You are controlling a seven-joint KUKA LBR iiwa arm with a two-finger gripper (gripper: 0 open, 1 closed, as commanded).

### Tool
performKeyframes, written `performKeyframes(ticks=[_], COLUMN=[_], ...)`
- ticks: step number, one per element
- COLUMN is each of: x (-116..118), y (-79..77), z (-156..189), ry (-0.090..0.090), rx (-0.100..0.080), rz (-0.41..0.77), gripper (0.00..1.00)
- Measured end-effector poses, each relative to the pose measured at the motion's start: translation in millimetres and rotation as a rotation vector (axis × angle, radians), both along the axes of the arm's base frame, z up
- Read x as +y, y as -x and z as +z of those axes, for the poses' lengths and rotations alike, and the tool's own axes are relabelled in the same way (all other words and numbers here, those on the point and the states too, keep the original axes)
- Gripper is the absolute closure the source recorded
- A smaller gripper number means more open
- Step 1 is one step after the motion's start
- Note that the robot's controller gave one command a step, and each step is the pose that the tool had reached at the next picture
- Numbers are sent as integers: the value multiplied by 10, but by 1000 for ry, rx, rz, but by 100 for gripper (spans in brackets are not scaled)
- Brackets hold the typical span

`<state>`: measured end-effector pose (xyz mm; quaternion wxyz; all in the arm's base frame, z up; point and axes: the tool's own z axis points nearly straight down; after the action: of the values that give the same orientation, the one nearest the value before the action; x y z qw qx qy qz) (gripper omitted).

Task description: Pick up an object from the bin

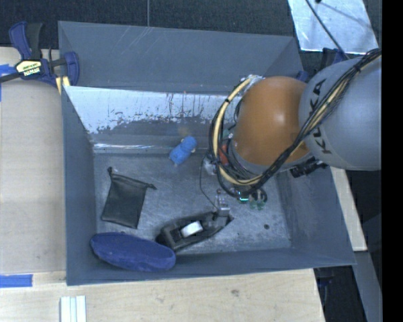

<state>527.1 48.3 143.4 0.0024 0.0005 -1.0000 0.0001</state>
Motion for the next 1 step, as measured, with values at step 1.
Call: performKeyframes(ticks=[1], x=[201], y=[240], z=[-572], ry=[10], rx=[-21], rz=[7], gripper=[0])
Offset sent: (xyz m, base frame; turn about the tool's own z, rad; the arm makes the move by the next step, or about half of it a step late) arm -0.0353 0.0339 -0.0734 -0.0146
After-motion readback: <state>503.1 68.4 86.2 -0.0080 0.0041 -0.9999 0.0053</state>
